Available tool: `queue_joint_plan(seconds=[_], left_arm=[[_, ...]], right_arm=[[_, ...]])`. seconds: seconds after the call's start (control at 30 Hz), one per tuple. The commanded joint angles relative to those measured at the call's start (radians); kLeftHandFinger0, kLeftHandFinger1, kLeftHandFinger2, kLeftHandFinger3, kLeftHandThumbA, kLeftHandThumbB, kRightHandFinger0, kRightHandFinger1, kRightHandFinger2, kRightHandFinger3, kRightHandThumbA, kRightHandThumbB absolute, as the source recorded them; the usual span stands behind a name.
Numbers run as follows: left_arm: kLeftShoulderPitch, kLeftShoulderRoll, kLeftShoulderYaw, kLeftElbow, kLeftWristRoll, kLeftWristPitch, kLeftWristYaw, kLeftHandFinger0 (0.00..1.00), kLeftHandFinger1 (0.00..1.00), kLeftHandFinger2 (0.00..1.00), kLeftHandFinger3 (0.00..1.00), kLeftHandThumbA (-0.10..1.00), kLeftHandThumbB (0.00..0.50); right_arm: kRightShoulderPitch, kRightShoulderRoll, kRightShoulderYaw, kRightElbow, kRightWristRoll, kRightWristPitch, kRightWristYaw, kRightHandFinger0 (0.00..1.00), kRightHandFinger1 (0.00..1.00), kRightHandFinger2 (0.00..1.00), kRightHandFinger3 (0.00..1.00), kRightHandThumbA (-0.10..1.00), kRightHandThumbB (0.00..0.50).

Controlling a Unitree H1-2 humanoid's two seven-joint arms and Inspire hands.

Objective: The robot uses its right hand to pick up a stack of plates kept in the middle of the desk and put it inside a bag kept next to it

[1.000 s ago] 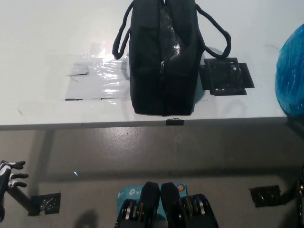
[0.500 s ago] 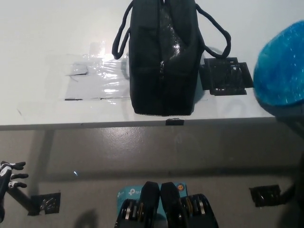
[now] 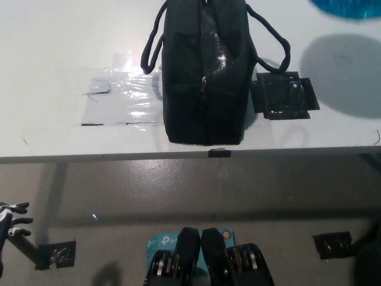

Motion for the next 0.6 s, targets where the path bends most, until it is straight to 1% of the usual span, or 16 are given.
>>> queue_joint_plan(seconds=[0.0,0.07,0.1,0.17,0.2,0.23,0.3,0.37,0.4,0.43,0.47,0.53,0.57], left_arm=[[0.007,0.031,0.004,-0.043,0.016,-0.054,0.012,0.38,0.45,0.6,0.68,0.62,0.0],[0.007,0.033,0.004,-0.04,0.016,-0.055,0.011,0.38,0.46,0.61,0.69,0.62,0.0],[0.008,0.033,0.003,-0.044,0.016,-0.049,0.011,0.38,0.46,0.61,0.69,0.62,0.0],[0.008,0.034,0.002,-0.044,0.017,-0.048,0.011,0.39,0.46,0.6,0.68,0.62,0.0],[0.008,0.035,0.0,-0.045,0.017,-0.049,0.011,0.39,0.46,0.6,0.68,0.63,0.0],[0.008,0.035,0.0,-0.045,0.017,-0.05,0.011,0.39,0.46,0.6,0.68,0.63,0.0],[0.008,0.035,-0.001,-0.043,0.015,-0.055,0.009,0.39,0.46,0.6,0.66,0.64,0.0],[0.007,0.037,-0.003,-0.042,0.017,-0.053,0.009,0.39,0.47,0.61,0.68,0.63,0.0],[0.007,0.036,-0.002,-0.039,0.015,-0.057,0.008,0.39,0.47,0.61,0.68,0.63,0.0],[0.006,0.035,-0.006,-0.041,0.017,-0.059,0.007,0.39,0.47,0.61,0.68,0.63,0.0],[0.006,0.037,-0.007,-0.041,0.019,-0.062,0.007,0.39,0.47,0.61,0.68,0.63,0.0],[0.005,0.037,-0.012,-0.043,0.026,-0.061,0.01,0.38,0.46,0.6,0.67,0.64,0.0],[0.006,0.037,-0.011,-0.044,0.025,-0.061,0.01,0.37,0.45,0.59,0.66,0.63,0.0]], right_arm=[[-0.122,-0.035,0.047,-0.082,0.07,0.026,0.041,0.0,0.0,0.19,0.06,-0.1,0.227],[-0.124,-0.04,0.076,-0.08,0.051,0.026,0.048,0.0,0.0,0.15,0.01,-0.1,0.201],[-0.12,-0.044,0.086,-0.089,0.045,0.026,0.051,0.0,0.0,0.14,0.0,-0.1,0.193],[-0.124,-0.043,0.109,-0.085,0.043,0.026,0.051,0.0,0.0,0.13,0.0,-0.1,0.244],[-0.132,-0.039,0.132,-0.071,0.031,0.026,0.051,0.0,0.0,0.15,0.0,-0.1,0.266],[-0.136,-0.037,0.144,-0.065,0.023,0.026,0.049,0.0,0.0,0.16,0.02,-0.1,0.268],[-0.146,-0.033,0.17,-0.048,0.007,0.026,0.053,0.0,0.0,0.17,0.01,-0.1,0.268],[-0.163,-0.022,0.195,-0.015,-0.022,0.026,0.047,0.0,0.0,0.15,0.0,-0.1,0.303],[-0.173,-0.015,0.214,0.004,-0.05,0.026,0.047,0.0,0.0,0.15,0.0,-0.1,0.312],[-0.175,-0.015,0.225,0.012,-0.067,0.026,0.048,0.0,0.0,0.16,0.0,-0.1,0.317],[-0.184,-0.005,0.255,0.038,-0.108,0.026,0.055,0.0,0.0,0.16,0.0,-0.1,0.311],[-0.186,-0.004,0.275,0.053,-0.13,0.026,0.061,0.0,0.0,0.17,0.0,-0.1,0.305],[-0.187,-0.005,0.291,0.064,-0.146,0.026,0.062,0.0,0.0,0.18,0.0,-0.1,0.289]])
